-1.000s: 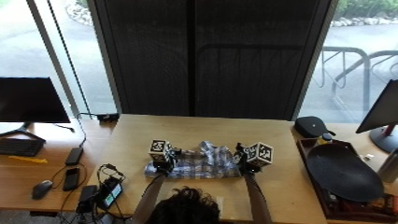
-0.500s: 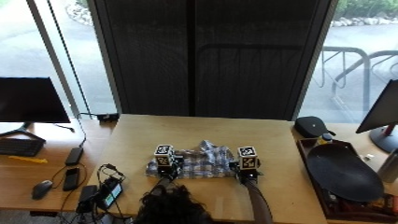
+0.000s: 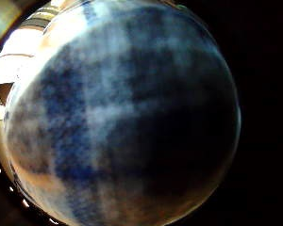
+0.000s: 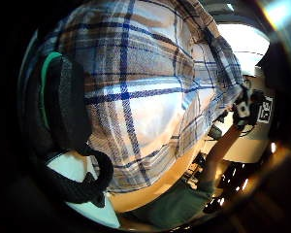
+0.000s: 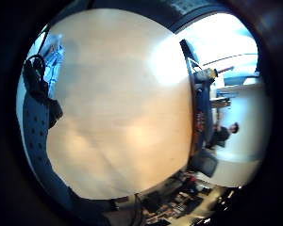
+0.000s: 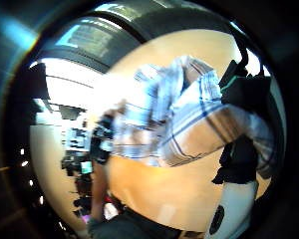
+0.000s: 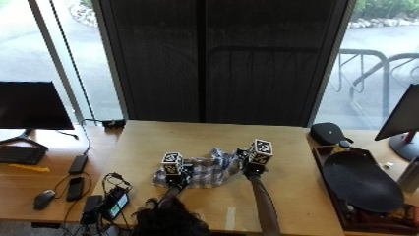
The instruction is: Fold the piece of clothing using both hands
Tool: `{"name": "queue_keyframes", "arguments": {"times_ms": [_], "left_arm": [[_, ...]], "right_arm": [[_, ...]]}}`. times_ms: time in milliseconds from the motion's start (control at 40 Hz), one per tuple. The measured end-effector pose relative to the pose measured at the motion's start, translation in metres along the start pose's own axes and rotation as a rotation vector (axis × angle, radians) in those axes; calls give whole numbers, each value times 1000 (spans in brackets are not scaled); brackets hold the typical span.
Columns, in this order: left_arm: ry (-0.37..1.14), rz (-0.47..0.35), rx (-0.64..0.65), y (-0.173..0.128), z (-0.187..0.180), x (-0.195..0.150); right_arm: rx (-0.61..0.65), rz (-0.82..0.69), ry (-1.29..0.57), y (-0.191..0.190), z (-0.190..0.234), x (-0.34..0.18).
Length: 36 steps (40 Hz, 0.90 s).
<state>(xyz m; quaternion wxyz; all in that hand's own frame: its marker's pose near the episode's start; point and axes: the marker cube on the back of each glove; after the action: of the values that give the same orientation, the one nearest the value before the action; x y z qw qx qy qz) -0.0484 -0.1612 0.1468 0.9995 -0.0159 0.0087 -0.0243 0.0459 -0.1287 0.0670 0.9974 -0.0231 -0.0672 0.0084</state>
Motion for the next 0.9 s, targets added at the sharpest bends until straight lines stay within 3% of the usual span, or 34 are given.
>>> {"name": "queue_keyframes", "arguments": {"times_ms": [175, 300, 425, 550, 675, 775, 900], "left_arm": [[48, 15, -32, 5, 0, 4], [201, 30, -32, 9, -10, 4], [482, 83, 113, 12, -54, 7], [546, 107, 285, 14, -126, -7], [535, 51, 377, 17, -174, -35], [486, -58, 379, 12, -180, -70], [479, -84, 413, 16, -191, -90]], "right_arm": [[31, 140, -301, -11, -55, -51], [16, 28, -420, -37, -53, -101], [60, -121, -403, -64, -39, -146], [67, -267, -321, -81, -20, -199], [29, -339, -275, -68, -20, -250], [-7, -401, -302, -62, -6, -287], [-63, -473, -354, -36, -6, -324]]}}
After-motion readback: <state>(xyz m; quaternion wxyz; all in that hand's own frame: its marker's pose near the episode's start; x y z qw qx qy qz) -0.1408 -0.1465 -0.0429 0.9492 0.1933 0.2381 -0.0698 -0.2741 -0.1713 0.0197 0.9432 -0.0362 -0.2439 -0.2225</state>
